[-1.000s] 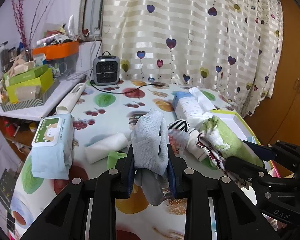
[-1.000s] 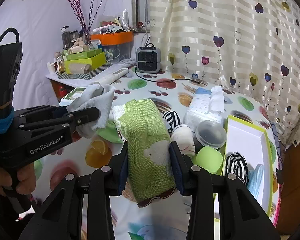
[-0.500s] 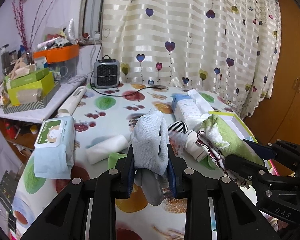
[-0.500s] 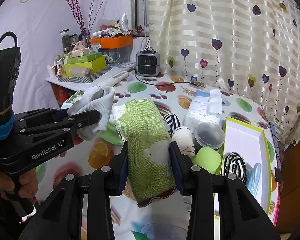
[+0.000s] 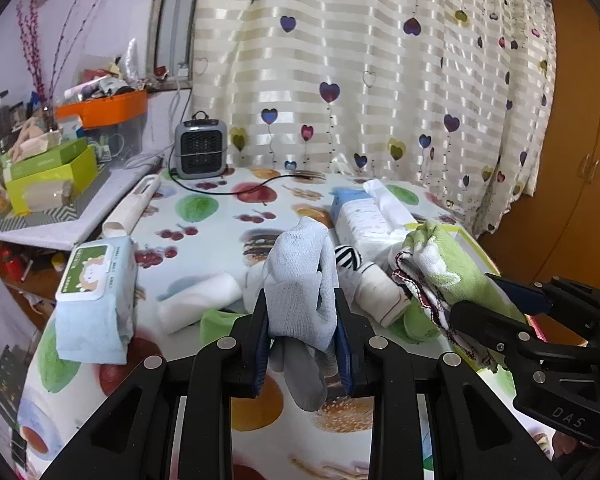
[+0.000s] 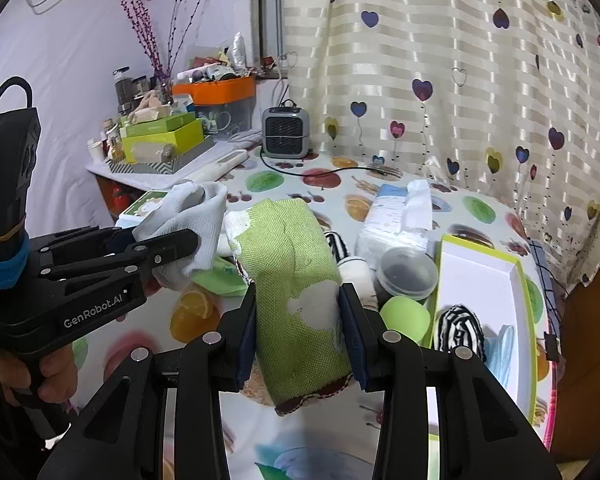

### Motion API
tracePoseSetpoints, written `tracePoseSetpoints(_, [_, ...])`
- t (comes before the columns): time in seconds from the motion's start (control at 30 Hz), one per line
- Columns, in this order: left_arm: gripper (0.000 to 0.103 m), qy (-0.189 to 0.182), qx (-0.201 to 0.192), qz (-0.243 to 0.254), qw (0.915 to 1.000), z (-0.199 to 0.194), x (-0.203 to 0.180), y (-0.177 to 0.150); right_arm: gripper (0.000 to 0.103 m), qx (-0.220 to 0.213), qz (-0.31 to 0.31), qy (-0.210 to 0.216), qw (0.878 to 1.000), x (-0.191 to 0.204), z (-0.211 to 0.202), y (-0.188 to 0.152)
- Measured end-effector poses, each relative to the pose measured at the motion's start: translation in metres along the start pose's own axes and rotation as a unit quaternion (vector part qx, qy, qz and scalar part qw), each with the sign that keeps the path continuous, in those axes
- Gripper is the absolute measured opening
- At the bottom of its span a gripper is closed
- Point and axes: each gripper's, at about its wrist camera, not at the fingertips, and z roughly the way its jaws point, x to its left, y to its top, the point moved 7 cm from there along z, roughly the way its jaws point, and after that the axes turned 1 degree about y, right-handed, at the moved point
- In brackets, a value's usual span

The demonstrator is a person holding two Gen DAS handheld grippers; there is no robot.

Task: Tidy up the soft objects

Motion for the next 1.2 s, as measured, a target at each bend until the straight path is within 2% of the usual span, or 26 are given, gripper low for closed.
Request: tracePoseSetpoints(1.2, [0.026, -0.056, 0.026, 0.086, 0.9944, 0.043, -0.114, 0.015, 0.039, -0.009, 0.093, -0.023, 0.995, -0.093, -0.006, -0.025])
